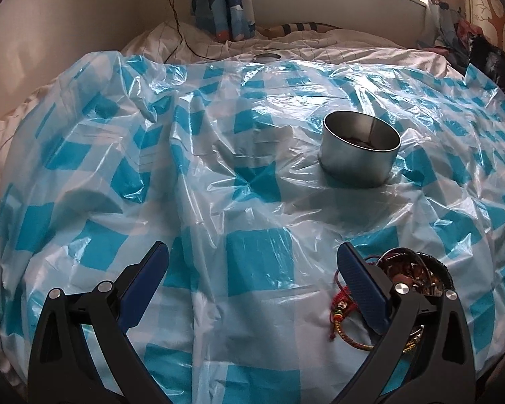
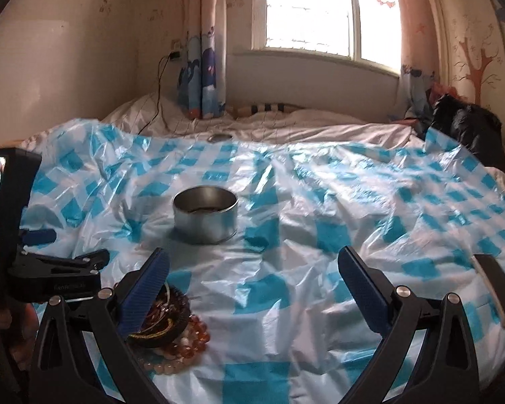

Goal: Organize jewelry
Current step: 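Move both tools toward the tangled jewelry pile beside the silver tin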

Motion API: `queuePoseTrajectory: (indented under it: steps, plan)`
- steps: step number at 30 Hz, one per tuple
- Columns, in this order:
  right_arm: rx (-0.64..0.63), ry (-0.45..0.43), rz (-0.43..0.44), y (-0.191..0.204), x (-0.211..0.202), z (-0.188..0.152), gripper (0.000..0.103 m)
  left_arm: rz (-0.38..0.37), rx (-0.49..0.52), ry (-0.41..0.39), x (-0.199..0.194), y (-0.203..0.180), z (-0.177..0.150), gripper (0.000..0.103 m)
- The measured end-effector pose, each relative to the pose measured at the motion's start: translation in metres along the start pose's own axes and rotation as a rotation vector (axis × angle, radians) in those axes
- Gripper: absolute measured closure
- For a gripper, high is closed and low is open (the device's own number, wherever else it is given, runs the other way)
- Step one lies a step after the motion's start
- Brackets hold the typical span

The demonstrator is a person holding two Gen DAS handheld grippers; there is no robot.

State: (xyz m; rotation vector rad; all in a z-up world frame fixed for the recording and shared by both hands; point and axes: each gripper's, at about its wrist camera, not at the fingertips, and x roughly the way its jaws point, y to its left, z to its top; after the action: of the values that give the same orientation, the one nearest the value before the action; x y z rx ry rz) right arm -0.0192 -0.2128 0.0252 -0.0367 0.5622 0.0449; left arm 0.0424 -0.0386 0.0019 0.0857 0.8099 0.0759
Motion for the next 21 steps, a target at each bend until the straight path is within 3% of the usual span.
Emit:
queuePoseTrajectory:
  steps: [21]
  plan:
    - [0.008, 0.035, 0.045, 0.0059, 0.0071, -0.0045, 0.007, 0.013, 0.042, -0.01, -0.0059, -0.0114, -0.0034, 0.006]
